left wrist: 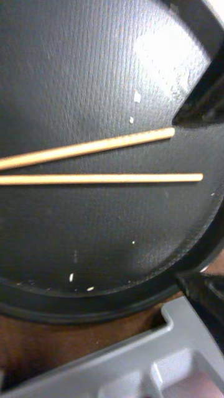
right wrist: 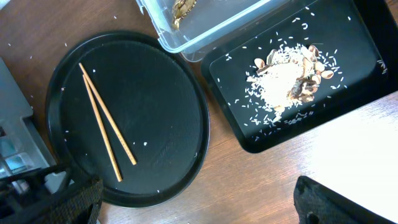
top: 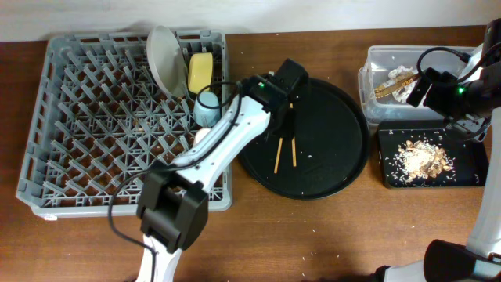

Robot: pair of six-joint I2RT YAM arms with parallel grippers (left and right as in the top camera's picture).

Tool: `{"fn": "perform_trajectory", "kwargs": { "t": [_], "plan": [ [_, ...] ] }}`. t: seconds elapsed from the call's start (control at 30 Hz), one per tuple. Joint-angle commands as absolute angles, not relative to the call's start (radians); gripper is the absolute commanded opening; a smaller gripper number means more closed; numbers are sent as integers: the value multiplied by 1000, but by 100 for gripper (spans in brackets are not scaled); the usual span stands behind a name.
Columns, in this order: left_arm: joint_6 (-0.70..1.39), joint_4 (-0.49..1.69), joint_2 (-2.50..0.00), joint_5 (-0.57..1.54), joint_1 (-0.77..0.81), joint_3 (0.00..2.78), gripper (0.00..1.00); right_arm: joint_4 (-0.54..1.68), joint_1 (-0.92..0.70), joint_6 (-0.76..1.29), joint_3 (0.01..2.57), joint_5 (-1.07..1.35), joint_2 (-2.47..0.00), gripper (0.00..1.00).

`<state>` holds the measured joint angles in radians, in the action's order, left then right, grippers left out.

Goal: Sort waste into correct bins and load items into the dishwasher rack
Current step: 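Grasp one wooden chopstick on the tray with the left gripper, then place the chopstick upright in the rack beside the cups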

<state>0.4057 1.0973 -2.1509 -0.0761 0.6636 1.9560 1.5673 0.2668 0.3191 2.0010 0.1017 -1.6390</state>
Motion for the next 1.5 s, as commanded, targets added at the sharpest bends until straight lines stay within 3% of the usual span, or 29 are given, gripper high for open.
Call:
{"fn": "perform_trajectory", "kwargs": {
  "t": [0.0,0.1,0.3,0.77,0.93,1.07,1.27,1.47],
  "plan": [
    [445,1097,-2223,-94,664,1963,68,1567,270,329,2012,93,-1628,99],
    [445,1084,-2282,-94,665,1963,67,1567,270,329,2012,93,-1628,98],
    [445,1071,-2359,-64,665,1963,56,1567,270,329,2012,93,-1628,98],
    [449,1047,-2362,-68,709,1898,54,1567,270,329,2012,93,-1628,98],
    [460,1040,-2362,-67,714,1898,32,1567,270,329,2012,93,-1628,98],
    [479,1040,-2362,-68,725,1898,1,1567,270,330,2012,93,-1628,99],
    [465,1174,-2337,-72,720,2051,1,1567,270,329,2012,93,-1628,98],
    [448,1507,-2238,-224,662,2379,0,1567,270,330,2012,93,-1628,98]
  ]
}}
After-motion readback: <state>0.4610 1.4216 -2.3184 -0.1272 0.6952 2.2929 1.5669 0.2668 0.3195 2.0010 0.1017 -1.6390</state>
